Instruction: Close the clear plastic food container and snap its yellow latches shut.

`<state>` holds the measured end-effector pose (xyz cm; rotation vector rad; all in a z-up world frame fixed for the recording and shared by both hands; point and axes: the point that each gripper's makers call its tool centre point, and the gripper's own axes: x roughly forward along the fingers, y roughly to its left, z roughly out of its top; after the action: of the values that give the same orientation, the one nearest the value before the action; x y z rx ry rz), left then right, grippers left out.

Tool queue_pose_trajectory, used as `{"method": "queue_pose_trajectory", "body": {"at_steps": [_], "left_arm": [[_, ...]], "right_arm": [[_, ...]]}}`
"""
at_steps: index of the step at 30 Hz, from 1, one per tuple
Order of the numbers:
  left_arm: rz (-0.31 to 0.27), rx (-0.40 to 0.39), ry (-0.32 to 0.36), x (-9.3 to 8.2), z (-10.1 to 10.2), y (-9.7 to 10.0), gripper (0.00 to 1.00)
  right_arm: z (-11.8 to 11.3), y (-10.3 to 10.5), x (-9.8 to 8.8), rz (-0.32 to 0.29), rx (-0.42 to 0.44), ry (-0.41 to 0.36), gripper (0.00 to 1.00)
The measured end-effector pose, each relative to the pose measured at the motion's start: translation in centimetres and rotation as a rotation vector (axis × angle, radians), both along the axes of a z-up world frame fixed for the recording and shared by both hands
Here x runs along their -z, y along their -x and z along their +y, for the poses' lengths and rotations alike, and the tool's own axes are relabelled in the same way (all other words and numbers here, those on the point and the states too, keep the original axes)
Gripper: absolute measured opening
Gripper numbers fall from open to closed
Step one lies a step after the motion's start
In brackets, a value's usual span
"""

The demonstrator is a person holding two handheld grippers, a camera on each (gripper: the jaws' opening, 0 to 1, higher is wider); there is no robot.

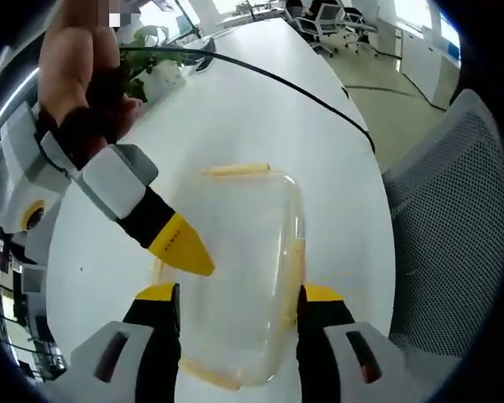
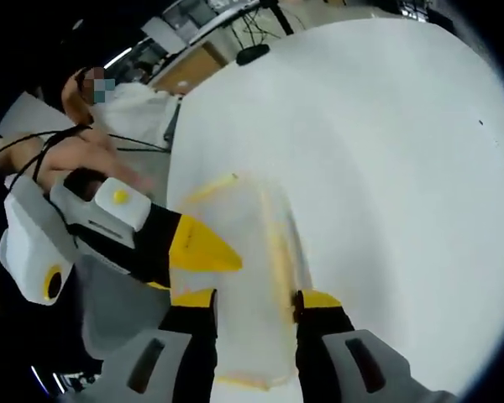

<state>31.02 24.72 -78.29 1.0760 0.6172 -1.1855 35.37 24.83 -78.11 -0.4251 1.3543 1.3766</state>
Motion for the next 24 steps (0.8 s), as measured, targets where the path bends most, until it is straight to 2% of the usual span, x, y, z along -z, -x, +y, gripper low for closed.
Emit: {"method": "queue_pose_trajectory", "body": {"at_steps": [24], "left_arm": [[-0.017,-0.011,-0.005,0.05,-0.17,0.07,0.55]], "right_arm": [[0.0,0.29,0.32,0.01,0.016,-0.009,0.36]]}}
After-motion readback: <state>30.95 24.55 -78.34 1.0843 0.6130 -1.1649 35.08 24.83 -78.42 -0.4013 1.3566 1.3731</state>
